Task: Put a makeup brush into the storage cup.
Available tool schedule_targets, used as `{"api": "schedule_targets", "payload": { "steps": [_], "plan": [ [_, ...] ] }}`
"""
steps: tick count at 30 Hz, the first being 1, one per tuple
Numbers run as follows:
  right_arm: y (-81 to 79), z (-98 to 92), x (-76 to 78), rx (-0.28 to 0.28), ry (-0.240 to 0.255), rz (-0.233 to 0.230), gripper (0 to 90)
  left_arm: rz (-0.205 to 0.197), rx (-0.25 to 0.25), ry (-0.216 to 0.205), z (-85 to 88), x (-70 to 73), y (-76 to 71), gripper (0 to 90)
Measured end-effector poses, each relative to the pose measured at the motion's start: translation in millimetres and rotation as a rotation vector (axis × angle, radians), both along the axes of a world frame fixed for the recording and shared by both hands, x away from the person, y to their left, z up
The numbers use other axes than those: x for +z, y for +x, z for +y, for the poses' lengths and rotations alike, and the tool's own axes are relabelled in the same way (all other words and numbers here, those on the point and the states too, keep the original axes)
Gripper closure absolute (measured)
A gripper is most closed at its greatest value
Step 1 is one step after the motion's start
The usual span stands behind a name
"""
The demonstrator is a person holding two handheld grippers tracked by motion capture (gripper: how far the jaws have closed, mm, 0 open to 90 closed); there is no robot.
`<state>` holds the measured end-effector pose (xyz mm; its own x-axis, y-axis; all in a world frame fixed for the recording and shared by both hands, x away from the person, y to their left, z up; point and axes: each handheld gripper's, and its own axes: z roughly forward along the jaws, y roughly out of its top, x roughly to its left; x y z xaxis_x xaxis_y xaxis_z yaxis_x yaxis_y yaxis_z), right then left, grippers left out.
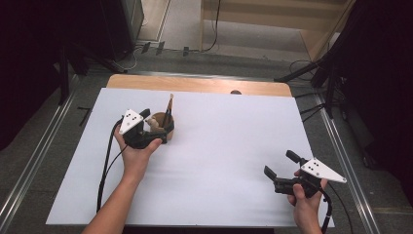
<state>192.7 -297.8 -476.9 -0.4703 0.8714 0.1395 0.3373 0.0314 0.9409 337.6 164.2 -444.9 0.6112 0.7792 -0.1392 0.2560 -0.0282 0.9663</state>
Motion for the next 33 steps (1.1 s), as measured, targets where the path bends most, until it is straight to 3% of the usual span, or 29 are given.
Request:
{"api": "schedule_targets", "payload": {
  "steps": [13,33],
  "plan": [
    [-0.3,-0.8,-0.4,-0.004,-0.009,-0.002,0.0,-0.003,-0.033,0.005,9.3,14.7,-18.8,0.0],
    [0.6,-0.9,-3.4,-0.012,-0.016,0.006,0.0,0.002,0.006,0.023,48.8,6.9,-45.5,0.0]
  ]
}}
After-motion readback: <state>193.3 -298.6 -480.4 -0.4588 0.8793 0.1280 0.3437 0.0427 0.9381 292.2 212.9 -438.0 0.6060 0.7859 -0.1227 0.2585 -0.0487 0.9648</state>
